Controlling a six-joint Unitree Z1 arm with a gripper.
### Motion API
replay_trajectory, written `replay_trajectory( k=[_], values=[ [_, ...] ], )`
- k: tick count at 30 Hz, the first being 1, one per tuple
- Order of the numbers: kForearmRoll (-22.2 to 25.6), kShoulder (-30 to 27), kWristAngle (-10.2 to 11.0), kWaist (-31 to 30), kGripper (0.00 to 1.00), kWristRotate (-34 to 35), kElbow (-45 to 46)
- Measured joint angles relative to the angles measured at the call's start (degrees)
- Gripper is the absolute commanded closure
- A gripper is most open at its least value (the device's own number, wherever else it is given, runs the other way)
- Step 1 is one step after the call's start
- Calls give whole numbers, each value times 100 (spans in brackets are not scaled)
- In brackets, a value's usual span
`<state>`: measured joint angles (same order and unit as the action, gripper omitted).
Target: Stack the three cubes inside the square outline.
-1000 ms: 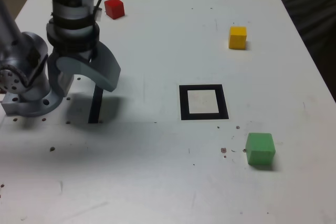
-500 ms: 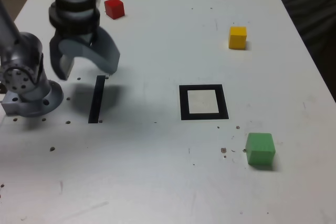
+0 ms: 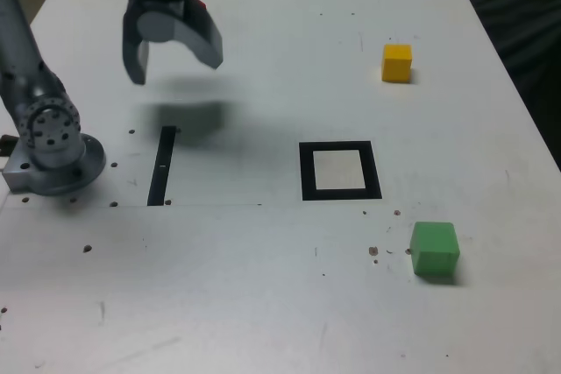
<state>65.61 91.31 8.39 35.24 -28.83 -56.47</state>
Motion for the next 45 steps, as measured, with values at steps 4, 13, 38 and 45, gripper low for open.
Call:
replay_trajectory(
  k=[4, 13, 38, 45],
  values=[
    [135, 297, 29, 420, 0, -240, -441],
    [520, 1154, 72, 1359, 0, -580, -1662],
    [1072, 2358, -105, 2595, 1, -475, -3407],
    [1175, 2784, -95, 2957, 1, -587, -3725]
  ],
)
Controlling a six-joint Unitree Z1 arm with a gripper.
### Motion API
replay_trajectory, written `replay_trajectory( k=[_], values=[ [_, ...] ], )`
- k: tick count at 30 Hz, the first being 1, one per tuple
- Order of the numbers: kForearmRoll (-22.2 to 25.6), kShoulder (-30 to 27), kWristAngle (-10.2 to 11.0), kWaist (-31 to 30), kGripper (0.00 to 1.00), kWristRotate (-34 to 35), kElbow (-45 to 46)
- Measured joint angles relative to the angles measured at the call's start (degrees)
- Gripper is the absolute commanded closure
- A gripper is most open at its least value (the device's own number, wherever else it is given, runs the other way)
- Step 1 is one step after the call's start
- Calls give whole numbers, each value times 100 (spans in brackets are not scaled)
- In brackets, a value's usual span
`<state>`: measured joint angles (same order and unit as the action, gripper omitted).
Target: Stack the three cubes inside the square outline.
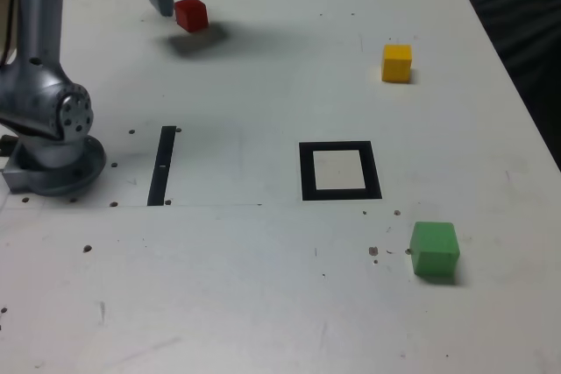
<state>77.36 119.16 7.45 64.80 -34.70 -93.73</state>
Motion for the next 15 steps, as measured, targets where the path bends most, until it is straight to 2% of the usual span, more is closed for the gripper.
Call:
replay_trajectory(
  k=[10, 15],
  values=[
    [289, 665, -3, 332, 4, -204, -735],
    [577, 1016, -18, 386, 11, -262, -1208]
  ],
)
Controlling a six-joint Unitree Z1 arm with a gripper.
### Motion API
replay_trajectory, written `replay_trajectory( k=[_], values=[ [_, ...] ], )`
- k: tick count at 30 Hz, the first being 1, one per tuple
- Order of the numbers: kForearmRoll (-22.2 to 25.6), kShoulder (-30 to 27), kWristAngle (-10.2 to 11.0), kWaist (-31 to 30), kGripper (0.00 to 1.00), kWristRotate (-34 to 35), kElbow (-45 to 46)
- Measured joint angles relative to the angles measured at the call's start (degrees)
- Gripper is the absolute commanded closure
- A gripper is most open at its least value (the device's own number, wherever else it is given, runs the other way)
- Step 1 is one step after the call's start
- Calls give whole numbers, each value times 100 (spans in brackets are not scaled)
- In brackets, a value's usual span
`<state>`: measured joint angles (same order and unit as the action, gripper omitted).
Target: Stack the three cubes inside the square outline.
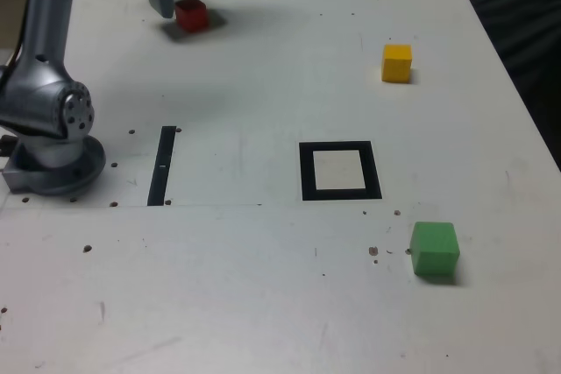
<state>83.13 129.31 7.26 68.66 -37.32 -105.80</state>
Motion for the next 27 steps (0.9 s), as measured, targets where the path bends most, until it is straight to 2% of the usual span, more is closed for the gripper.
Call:
replay_trajectory(
  k=[5, 10, 13, 16, 27],
  values=[
    [279, 278, -11, 14, 32, -10, -411],
    [295, 381, -8, 15, 58, -9, -517],
    [294, 383, 0, 12, 69, -3, -518],
    [284, 386, 4, -11, 73, -1, -518],
    [277, 431, 5, -27, 73, -1, -518]
  ],
)
